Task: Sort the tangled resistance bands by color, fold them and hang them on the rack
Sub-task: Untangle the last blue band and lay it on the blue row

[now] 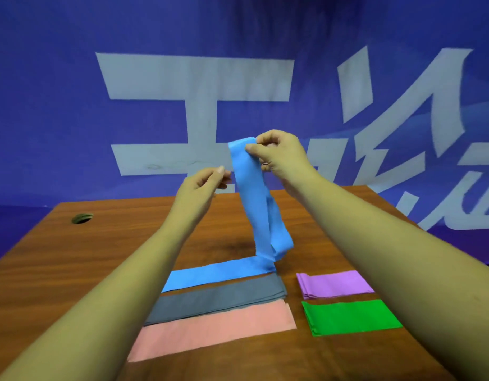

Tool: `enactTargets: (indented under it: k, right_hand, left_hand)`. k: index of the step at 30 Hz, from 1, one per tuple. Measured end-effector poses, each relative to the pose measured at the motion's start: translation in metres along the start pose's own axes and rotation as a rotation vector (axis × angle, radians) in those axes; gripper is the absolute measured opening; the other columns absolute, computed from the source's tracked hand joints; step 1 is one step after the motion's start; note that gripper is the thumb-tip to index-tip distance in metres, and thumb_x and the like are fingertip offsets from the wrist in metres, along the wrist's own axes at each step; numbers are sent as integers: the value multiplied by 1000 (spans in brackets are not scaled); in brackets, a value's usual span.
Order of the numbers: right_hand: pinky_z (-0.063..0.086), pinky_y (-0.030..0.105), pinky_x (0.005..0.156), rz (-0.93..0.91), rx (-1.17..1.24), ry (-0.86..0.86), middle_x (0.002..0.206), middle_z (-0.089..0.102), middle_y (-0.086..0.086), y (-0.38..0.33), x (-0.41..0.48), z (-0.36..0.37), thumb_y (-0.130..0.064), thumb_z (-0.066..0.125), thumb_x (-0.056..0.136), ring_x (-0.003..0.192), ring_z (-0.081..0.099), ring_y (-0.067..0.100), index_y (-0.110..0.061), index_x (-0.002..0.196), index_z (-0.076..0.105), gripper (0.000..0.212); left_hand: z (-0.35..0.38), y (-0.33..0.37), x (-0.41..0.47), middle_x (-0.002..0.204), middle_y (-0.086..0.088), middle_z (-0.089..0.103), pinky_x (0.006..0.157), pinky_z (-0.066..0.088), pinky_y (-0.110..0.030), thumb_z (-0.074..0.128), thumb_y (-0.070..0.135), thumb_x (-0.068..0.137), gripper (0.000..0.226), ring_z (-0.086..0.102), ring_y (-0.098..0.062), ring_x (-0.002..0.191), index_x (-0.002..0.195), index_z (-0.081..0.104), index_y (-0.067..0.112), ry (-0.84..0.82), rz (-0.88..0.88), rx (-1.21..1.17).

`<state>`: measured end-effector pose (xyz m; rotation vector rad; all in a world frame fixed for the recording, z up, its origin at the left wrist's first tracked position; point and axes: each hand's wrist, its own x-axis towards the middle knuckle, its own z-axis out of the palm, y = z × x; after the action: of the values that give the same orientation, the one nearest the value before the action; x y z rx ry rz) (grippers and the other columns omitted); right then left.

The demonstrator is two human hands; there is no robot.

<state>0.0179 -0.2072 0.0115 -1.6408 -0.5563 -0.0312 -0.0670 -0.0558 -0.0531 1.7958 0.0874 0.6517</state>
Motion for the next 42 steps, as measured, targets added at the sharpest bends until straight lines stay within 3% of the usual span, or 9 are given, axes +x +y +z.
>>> enactTargets:
  k: [4,13,17,21,24,30,34,38,42]
  right_hand:
    - [53,34,67,25,-15,-45,84,66,9,-18,-22,-21,-13,74,80,75,60,18,-9,87,68,9]
    - [57,33,71,95,106,-103,91,67,13,-22,-74,-54,-13,73,83,75,64,20,-10,106,64,25]
    - [54,34,78,143,101,-324,92,67,9,-22,-88,-62,-15,73,84,80,64,18,-5,110,67,28]
    - [53,29,69,97,30,-264,80,64,8,-29,-95,-62,-5,71,84,69,62,14,1,107,66,24]
    - [55,28,67,96,143,-178,86,67,6,-39,-95,-62,-4,70,84,73,64,19,-7,102,67,19]
    - [57,27,63,142,215,-70,91,71,10,-52,-93,-68,-7,72,83,70,64,17,-8,116,64,33]
    - [59,27,62,160,215,51,91,71,9,-49,-91,-79,-5,70,85,70,69,16,-8,115,62,31]
    - [58,32,64,209,36,200,85,65,5,-33,-88,-92,-4,67,87,66,64,17,-7,110,62,25]
    - [55,33,58,320,-52,180,93,64,16,-12,-91,-100,2,63,88,68,64,23,-7,109,60,23]
  left_hand:
    - [12,41,-18,91,3,73,72,48,-23,58,26,96,19,69,-10,90,100,71,14,-57,29,-100]
    - [32,78,-54,73,8,67,65,49,-14,61,14,94,10,61,-1,68,88,69,12,-24,80,-134]
    - [29,84,-59,77,8,68,73,52,-24,60,18,94,13,62,-5,75,87,70,15,-38,75,-129]
    - [28,85,-62,80,5,66,73,51,-29,62,22,94,11,61,-11,78,87,67,16,-58,62,-181]
    - [31,75,-71,75,11,64,70,47,-25,70,26,88,13,58,-6,75,92,63,17,-185,-1,-159]
    - [46,27,-112,119,-2,71,93,52,-29,67,8,89,32,66,-16,111,121,65,11,-624,-132,-86]
    - [49,14,-126,119,2,71,103,48,-36,65,14,92,27,65,-15,113,119,68,15,-696,-121,35]
    - [51,25,-122,95,5,73,80,54,-30,60,10,95,26,61,-9,80,119,66,16,-595,-113,-51]
    - [51,52,-105,63,-3,50,60,45,-22,61,6,93,4,41,-13,55,89,62,6,-390,-120,-205]
